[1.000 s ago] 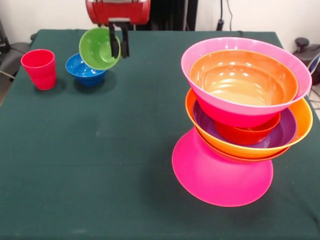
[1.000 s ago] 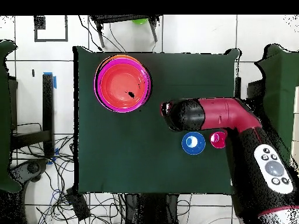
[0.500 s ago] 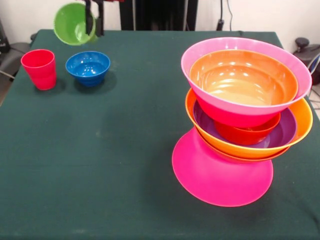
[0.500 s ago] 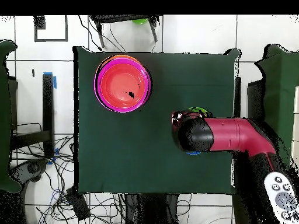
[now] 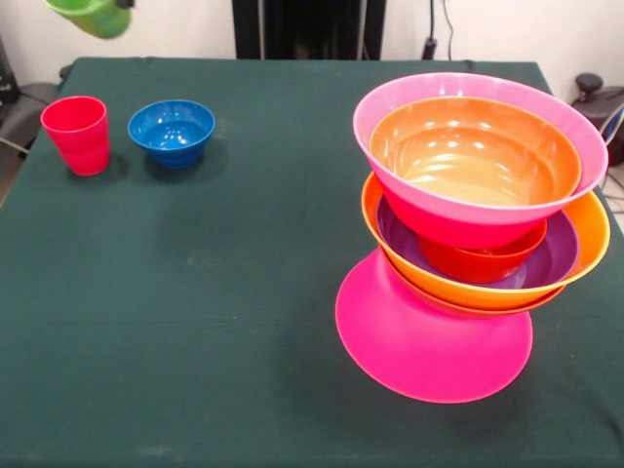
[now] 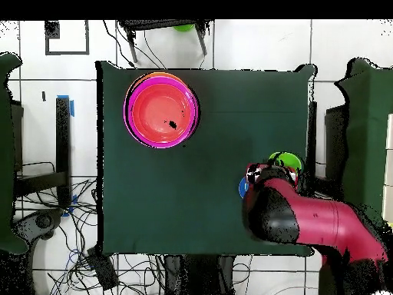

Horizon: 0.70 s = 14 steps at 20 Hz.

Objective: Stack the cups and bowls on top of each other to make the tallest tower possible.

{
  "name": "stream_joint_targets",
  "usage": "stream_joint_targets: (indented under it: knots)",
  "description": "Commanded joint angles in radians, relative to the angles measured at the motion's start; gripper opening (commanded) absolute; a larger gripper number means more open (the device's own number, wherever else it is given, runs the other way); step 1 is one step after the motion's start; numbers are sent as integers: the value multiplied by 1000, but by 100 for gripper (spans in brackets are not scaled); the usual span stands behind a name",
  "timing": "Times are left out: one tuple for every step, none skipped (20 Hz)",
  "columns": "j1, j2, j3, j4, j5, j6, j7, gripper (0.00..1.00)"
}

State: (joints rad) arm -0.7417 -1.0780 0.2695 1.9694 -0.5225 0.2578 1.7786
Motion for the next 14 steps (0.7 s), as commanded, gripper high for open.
stream_joint_targets:
  knots:
    - [21,-69,-127,172,-58,-259,215,0]
    - [24,-76,-142,182,-58,-291,212,0]
    - [28,-85,-162,195,-58,-346,210,0]
    - [32,-87,-173,199,-54,-365,205,0]
    - [50,-75,-197,195,-45,-386,202,0]
    - [59,-65,-210,195,-38,-406,198,0]
    - [84,-41,-240,188,-24,-444,196,0]
    - [95,-28,-255,186,-15,-463,192,0]
    - [115,-1,-280,181,0,-503,188,0]
    - [123,16,-291,179,8,-520,186,0]
    - [141,49,-313,177,22,-563,184,0]
    - [148,61,-323,178,29,-577,185,0]
    - [157,71,-335,181,37,-600,186,0]
    - [159,72,-337,182,37,-600,187,0]
